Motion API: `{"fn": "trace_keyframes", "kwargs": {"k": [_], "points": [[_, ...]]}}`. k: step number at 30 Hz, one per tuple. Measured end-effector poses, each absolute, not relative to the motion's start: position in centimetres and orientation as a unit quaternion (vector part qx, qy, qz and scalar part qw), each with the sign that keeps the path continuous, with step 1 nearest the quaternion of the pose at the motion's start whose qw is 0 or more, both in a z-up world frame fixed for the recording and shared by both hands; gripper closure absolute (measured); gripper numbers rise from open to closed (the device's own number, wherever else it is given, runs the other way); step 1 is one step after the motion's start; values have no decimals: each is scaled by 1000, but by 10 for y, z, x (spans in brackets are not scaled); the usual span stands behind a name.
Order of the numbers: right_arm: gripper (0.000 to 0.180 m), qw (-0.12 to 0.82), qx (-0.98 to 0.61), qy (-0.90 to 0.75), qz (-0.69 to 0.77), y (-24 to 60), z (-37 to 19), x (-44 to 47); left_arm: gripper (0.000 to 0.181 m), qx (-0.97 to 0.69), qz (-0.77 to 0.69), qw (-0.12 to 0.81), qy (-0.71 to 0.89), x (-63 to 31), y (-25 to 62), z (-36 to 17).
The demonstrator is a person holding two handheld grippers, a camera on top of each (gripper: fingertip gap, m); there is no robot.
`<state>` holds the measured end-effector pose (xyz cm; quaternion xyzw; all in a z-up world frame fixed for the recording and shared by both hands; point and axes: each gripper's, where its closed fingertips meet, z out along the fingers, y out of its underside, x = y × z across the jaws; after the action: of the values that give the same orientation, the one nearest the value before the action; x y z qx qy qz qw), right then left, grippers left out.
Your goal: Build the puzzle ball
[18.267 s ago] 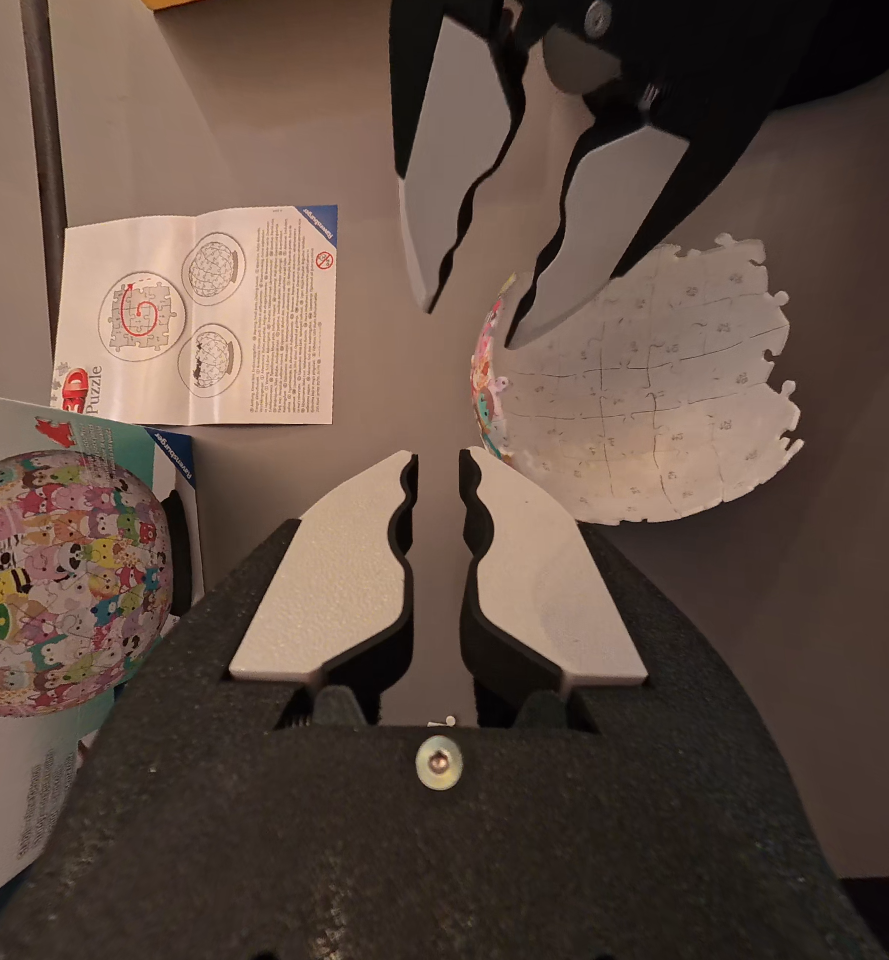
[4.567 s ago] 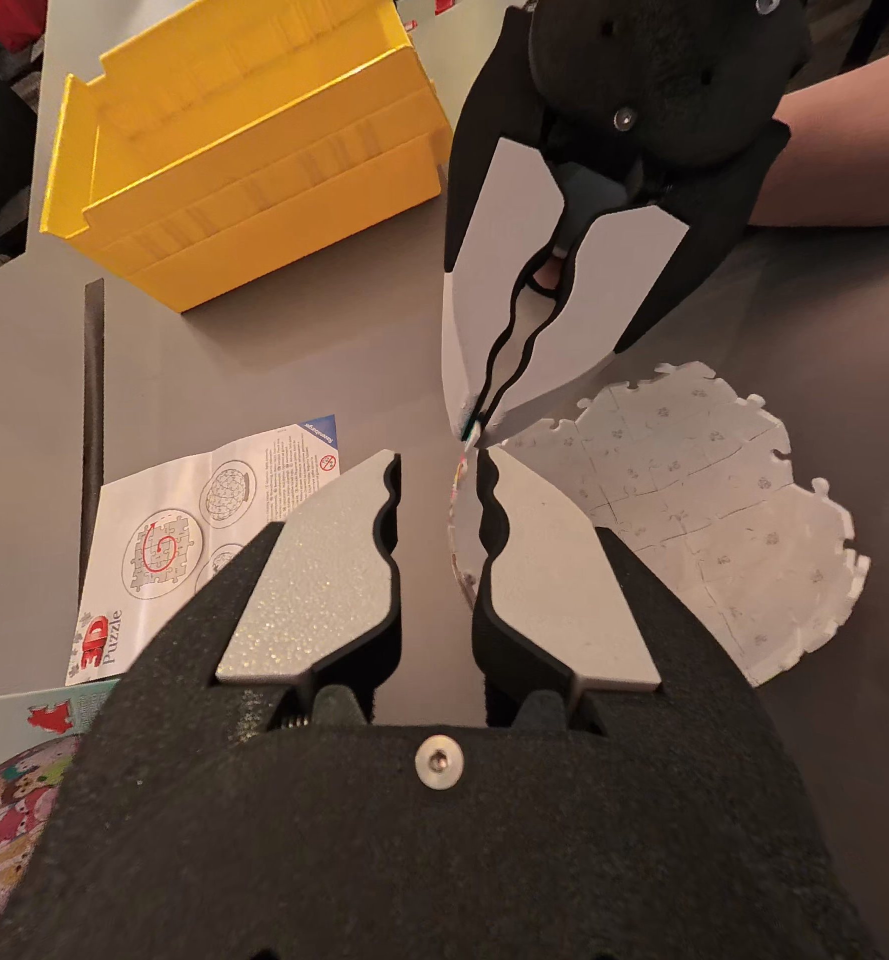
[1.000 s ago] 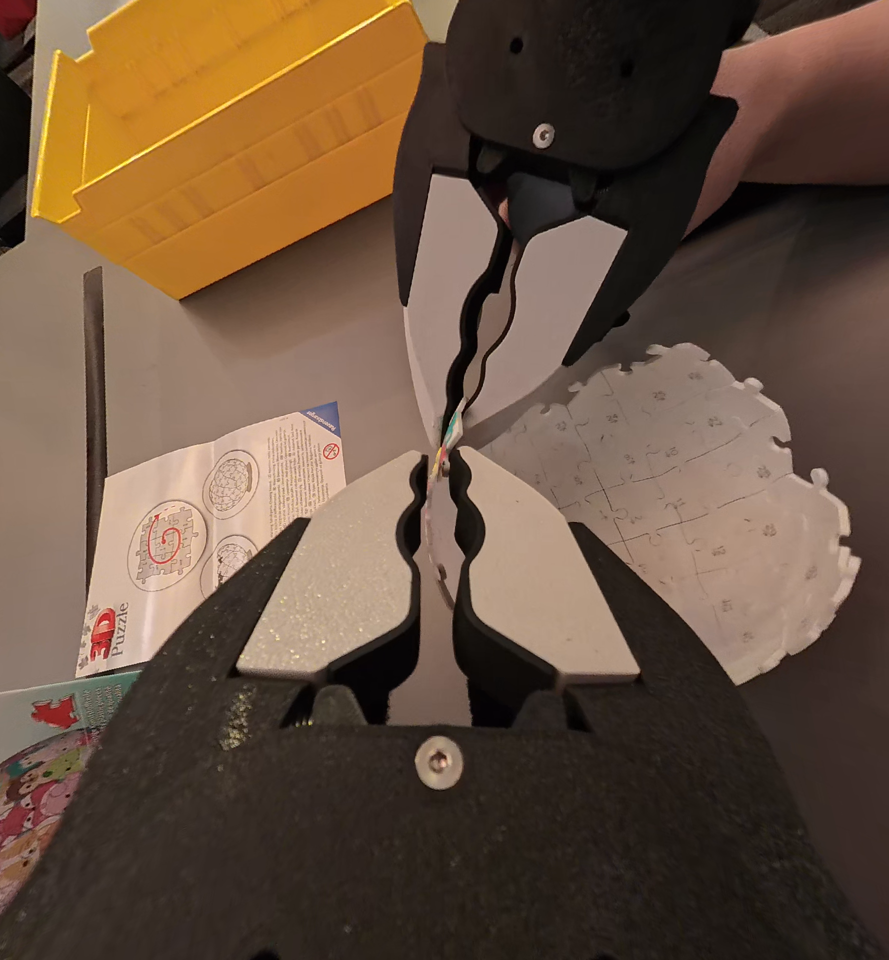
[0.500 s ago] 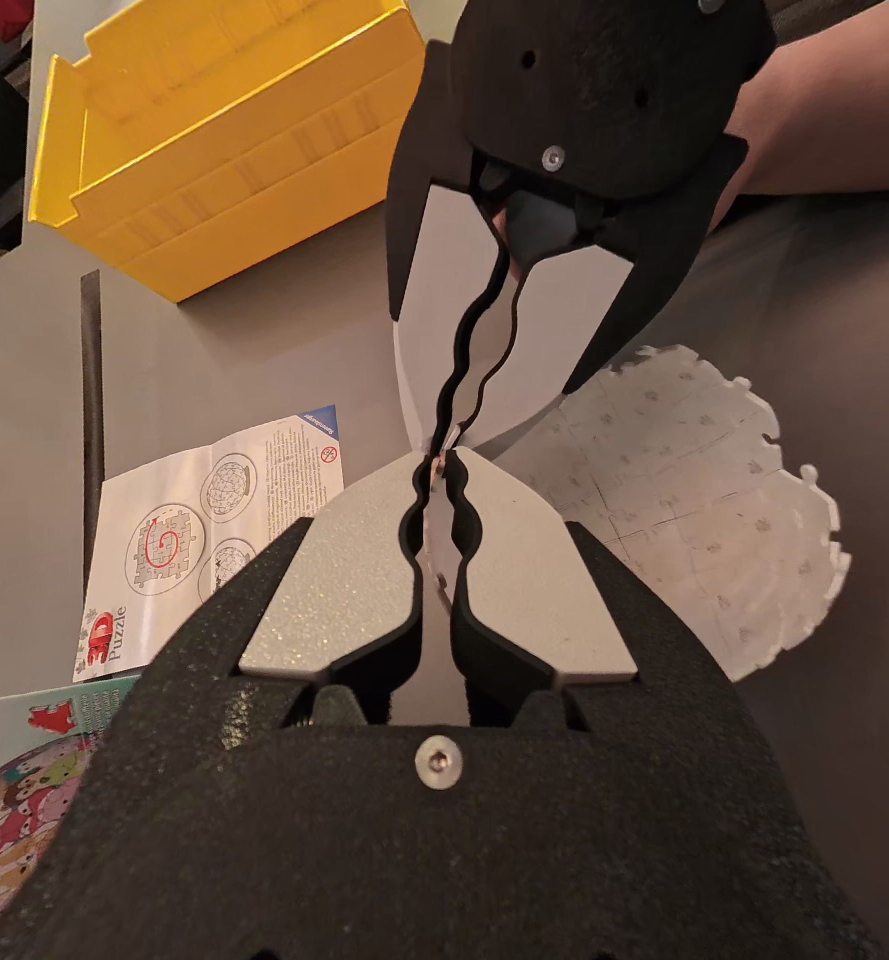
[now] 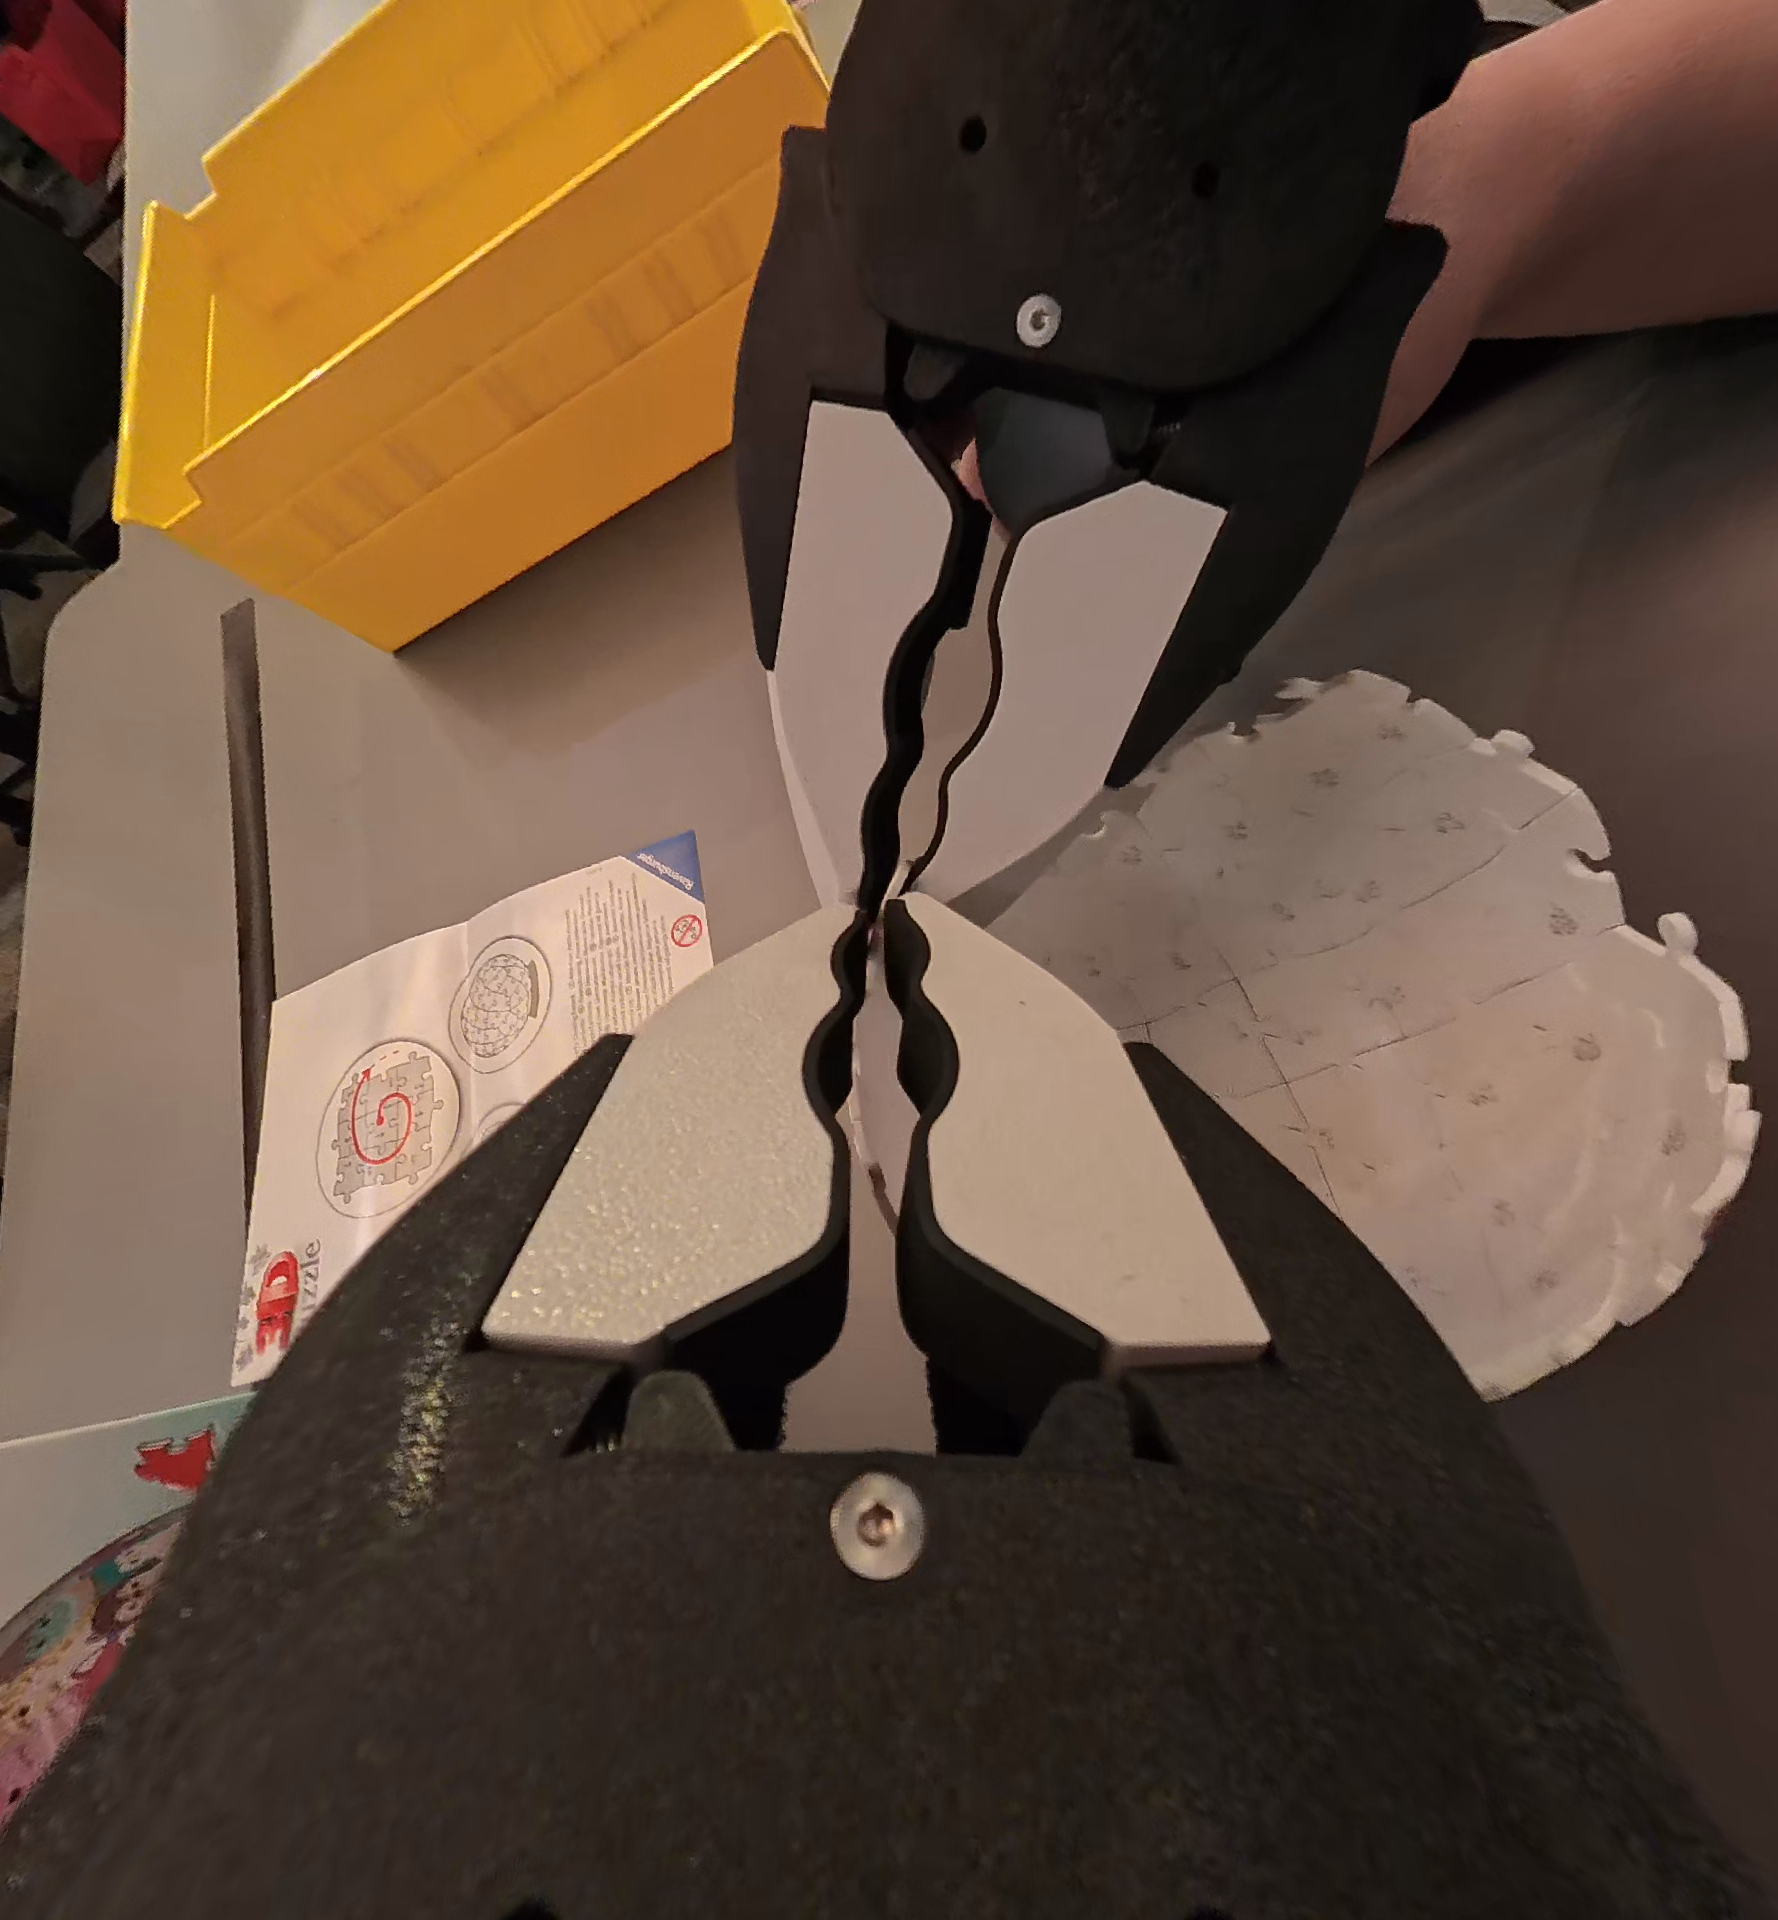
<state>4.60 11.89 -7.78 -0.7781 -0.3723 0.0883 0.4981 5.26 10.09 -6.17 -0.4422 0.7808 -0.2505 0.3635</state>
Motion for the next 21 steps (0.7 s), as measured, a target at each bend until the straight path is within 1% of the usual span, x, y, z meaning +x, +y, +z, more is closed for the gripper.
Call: {"fn": "trace_keyframes", "kwargs": {"k": [13,17,21], "points": [[171,501,-775,-377,85,117,-79,46,181,-445,-256,362,778,53,101,-62],[169,505,-773,-374,81,115,-77,48,181,-447,-258,364,775,52,102,-60],[163,517,-770,-365,81,116,-73,52,181,-448,-267,370,769,53,102,-56]]}}
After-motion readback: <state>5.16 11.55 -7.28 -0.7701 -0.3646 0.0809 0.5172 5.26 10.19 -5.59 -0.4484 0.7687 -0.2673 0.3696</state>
